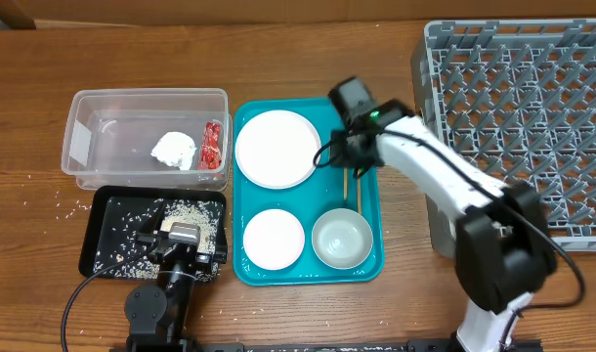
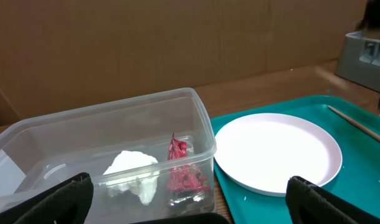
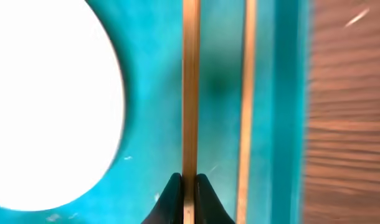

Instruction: Sort waste into correct bins and load items into the dishwasher

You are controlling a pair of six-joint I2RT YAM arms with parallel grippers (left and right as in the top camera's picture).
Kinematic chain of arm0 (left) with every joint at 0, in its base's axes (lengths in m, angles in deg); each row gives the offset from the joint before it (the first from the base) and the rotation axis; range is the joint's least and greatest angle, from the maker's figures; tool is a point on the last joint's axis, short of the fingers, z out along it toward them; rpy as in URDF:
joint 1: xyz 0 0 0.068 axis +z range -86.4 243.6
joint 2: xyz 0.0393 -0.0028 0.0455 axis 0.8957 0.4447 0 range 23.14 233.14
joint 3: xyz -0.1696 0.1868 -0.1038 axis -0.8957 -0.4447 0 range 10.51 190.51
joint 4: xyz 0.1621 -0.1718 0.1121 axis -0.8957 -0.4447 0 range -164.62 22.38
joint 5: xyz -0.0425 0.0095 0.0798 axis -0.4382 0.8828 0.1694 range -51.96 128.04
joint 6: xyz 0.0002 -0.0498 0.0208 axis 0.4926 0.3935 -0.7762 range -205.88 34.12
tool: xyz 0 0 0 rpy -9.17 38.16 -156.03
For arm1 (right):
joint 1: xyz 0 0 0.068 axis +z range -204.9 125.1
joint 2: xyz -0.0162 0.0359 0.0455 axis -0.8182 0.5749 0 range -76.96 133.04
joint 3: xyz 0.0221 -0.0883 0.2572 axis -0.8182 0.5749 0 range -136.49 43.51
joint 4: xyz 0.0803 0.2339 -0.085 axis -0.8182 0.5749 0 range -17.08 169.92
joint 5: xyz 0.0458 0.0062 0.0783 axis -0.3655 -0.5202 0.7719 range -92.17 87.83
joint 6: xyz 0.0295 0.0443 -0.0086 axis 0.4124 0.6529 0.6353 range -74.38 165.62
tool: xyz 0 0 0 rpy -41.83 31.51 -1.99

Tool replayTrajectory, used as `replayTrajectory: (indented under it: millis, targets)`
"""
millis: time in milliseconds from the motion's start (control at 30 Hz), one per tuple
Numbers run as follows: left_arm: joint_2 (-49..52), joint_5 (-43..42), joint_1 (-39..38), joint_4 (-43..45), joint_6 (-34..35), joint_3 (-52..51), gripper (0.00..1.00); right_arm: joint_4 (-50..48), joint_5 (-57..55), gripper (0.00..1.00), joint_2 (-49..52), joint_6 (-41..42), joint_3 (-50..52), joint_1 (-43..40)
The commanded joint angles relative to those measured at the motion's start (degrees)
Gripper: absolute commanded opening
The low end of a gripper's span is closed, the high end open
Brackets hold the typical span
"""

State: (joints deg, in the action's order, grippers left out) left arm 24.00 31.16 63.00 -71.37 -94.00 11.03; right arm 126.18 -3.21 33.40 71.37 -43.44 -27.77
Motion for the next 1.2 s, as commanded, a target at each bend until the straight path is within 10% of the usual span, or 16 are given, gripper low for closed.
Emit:
replayTrajectory:
  millis: [0, 633, 700, 733, 1000, 1067, 1167]
  targets:
    - [-0.61, -0.04, 0.48, -0.07, -0.87, -0.24, 1.00, 2.99, -5.25, 0.04, -7.10, -5.64, -3.87, -3.58]
    - [-0.61, -0.04, 0.48, -0.04, -0.87, -0.24, 1.00, 5.57, -14.56, 0.06, -6.69, -31.95, -3.04, -21.11]
    - [-0.61, -0.04, 0.48, -0.07, -0.87, -0.24, 1.00, 6.16, -16.37, 0.52, -6.69, -32.20, -3.06, -20.35]
    - [-0.61, -0.04, 0.48, -0.07, -0.87, -0.24, 1.00, 6.86, -16.50, 0.56, -6.73, -32.20, -3.08, -20.04]
    - [-0.61, -0.04, 0.48, -0.04, -0.87, -0.24, 1.00, 7.93, 9.51, 0.57, -8.55, -29.38, -3.10, -12.26]
    - [-0.61, -0.04, 0.48, -0.07, -0.87, -0.24, 1.00, 7.10, 12.72, 0.40, -7.56, -24.68, -2.99, -9.07]
    - [-0.61, -0.04, 0.48, -0.04, -0.87, -0.24, 1.00, 4.79, 12.41, 0.41, -5.25, -20.39, -2.99, -6.14]
